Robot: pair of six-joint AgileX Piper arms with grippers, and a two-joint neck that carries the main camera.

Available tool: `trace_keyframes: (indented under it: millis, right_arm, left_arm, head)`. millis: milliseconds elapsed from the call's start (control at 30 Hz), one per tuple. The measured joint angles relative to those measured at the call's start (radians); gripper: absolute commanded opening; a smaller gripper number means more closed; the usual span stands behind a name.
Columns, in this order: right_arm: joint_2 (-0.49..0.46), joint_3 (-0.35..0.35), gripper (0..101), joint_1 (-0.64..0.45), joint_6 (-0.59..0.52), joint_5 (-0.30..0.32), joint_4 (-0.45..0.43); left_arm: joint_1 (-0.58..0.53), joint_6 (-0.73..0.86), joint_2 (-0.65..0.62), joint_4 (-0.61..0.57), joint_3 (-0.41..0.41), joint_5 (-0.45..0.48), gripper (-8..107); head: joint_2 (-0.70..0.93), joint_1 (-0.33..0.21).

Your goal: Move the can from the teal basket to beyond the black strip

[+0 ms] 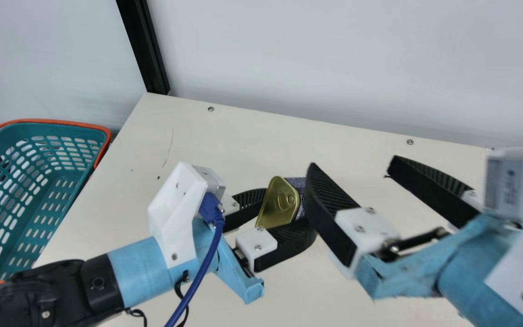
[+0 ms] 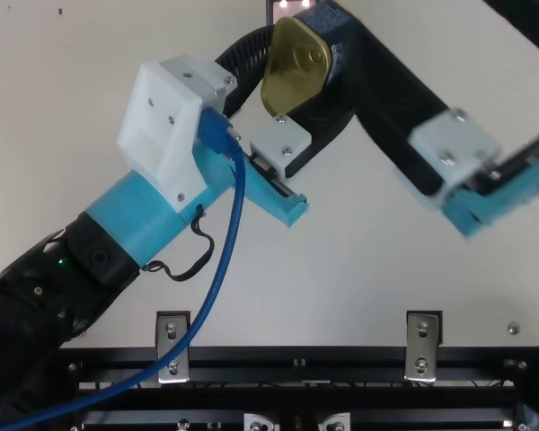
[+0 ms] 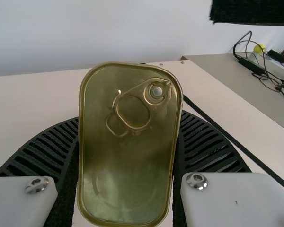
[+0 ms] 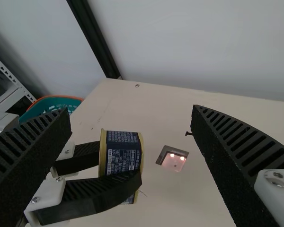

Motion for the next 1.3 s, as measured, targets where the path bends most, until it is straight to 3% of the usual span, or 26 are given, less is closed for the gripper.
trace_keyframes:
  millis: [600,1300]
  right_arm:
    - [0.208,-0.096,101,0.023,-0.100,0.039,0.118]
    - [0.283,-0.089,101,0.040,-0.114,0.049,0.131]
  left_arm:
    - [0.000,0.000,0.000,0.000,0.000,0.000,10]
    - [0.000,0.000,0.000,0.000,0.000,0.000,10]
  head:
    - [0.000,0.000]
    - [0.000,0.000]
